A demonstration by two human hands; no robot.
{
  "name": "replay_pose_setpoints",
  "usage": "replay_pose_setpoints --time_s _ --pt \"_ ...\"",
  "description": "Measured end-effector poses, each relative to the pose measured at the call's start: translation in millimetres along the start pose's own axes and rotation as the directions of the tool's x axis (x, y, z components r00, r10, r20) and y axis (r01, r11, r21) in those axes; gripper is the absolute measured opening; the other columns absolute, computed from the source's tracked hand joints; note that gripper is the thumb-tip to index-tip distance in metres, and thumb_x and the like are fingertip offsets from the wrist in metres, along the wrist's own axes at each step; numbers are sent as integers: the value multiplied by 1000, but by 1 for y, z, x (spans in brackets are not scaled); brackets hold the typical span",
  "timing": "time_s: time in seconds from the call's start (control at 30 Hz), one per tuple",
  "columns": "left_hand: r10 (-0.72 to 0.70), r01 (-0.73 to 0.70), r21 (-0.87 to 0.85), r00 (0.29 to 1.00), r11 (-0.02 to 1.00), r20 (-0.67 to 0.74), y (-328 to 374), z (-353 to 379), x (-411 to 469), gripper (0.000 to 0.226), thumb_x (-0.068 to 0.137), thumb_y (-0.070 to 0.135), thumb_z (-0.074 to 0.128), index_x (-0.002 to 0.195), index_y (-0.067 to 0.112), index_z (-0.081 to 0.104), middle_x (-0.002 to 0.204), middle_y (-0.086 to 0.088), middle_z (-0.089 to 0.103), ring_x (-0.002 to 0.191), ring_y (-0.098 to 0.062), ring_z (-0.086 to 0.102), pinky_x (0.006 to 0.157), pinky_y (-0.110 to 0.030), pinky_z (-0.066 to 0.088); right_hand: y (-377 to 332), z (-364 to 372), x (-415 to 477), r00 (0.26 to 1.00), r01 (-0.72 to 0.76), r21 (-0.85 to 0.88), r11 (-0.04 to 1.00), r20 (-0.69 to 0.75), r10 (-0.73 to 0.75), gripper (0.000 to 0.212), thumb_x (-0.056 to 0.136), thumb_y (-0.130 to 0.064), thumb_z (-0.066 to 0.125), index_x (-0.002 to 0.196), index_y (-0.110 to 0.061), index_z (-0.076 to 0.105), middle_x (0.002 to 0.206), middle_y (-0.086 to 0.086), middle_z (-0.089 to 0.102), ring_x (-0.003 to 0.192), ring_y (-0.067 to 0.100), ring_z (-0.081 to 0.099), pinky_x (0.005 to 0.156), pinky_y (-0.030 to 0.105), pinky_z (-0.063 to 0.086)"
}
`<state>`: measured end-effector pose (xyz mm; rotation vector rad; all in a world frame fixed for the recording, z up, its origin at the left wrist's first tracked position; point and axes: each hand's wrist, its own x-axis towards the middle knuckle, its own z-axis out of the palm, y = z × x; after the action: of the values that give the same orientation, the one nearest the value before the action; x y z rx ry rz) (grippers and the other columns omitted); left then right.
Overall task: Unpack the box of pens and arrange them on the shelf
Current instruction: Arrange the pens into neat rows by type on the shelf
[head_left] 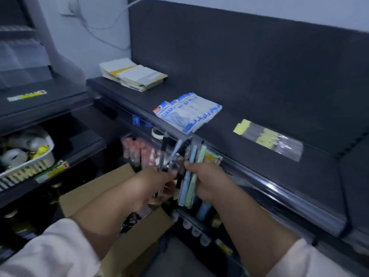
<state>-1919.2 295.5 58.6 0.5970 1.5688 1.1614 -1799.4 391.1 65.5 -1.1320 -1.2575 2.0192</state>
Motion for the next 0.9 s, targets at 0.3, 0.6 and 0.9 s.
replay_pose_setpoints --time_s 0.3,0.6,0.9 --pt "-57 56 50 998 997 22 6 17 0 35 89 46 60 109 17 65 70 -4 54 54 -16 46 45 -24 37 -16 -51 -21 994 53 -131 990 -93 -65 11 93 -7 58 95 -18 58 100 7 67 91 26 62 84 44 48" --pt "43 -77 230 988 970 151 25 199 -27 29 95 44 51 114 25 62 77 -7 54 57 -17 43 45 -26 34 -43 -235 -111 957 133 -177 975 -234 -173 15 88 0 61 93 -13 63 84 6 69 79 22 60 72 32 46" --pt "110 -172 260 965 950 236 24 375 -46 29 96 40 49 114 19 59 64 -4 57 53 -15 45 47 -24 33 -70 -409 -191 923 139 -444 885 -265 -279 16 87 0 61 87 -15 61 84 9 66 70 20 60 63 30 47"
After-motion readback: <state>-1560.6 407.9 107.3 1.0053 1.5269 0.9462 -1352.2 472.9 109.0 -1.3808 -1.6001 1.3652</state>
